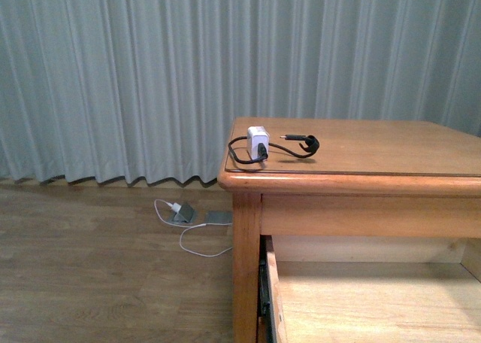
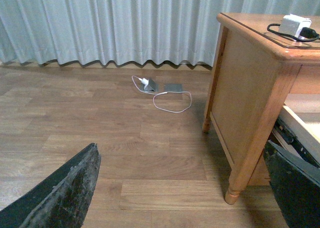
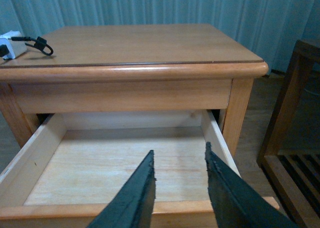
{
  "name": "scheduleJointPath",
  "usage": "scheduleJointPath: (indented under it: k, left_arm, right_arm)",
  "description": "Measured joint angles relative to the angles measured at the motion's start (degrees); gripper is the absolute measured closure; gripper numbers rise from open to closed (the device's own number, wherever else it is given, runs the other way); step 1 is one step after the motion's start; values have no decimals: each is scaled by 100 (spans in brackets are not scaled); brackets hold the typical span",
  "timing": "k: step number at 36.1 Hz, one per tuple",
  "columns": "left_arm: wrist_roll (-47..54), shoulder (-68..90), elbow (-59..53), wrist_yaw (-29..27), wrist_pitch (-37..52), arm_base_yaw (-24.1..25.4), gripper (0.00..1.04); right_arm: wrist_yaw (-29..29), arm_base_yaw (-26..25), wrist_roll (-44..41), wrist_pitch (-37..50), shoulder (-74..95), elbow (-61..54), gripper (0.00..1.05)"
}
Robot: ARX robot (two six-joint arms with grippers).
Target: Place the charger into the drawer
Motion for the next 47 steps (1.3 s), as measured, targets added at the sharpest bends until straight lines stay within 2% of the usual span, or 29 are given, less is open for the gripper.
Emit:
scheduleJointPath:
  k: [4, 5, 14, 16, 24, 26, 28, 29, 32, 40, 43, 47]
  left_arm:
    - [-2, 0, 0, 0, 0, 0, 6]
    - [-2, 0, 0, 0, 0, -2, 6]
    - [-2, 0, 0, 0, 0, 0, 6]
    - [-2, 0, 0, 0, 0, 0, 6]
    - [0, 0, 0, 0, 0, 0, 6]
    - [-59, 28, 0, -208, 24, -85, 6]
    - [-157, 529, 17, -1270, 514, -577, 6]
    - [-160, 837, 55, -1364, 708, -717, 6]
    - [-105, 1801, 273, -1176, 1228, -955, 6]
    - [173, 3987, 1346, -372, 2079, -1034, 6]
    - [326, 5082, 2103, -28, 2415, -1073, 6]
    - [428, 6177, 3027, 70, 2743, -1156, 6]
  right_arm:
    - [212, 199, -15, -197, -271, -61, 94]
    - [219, 221, -22, -212, -297, -70, 92]
    - [234, 271, -24, -229, -354, -79, 52]
    - [234, 271, -22, -229, -356, -79, 39]
    - [234, 271, -20, -229, -356, -79, 7]
    - [234, 271, -20, -229, -356, -79, 9]
    - [236, 271, -22, -229, -356, -79, 9]
    - [236, 271, -22, -232, -356, -79, 9]
    - [232, 271, -22, -232, -356, -79, 9]
    - [236, 273, -22, -232, -356, -79, 9]
    - [236, 275, -22, -232, -356, -79, 9]
    - [236, 275, -22, -232, -356, -79, 9]
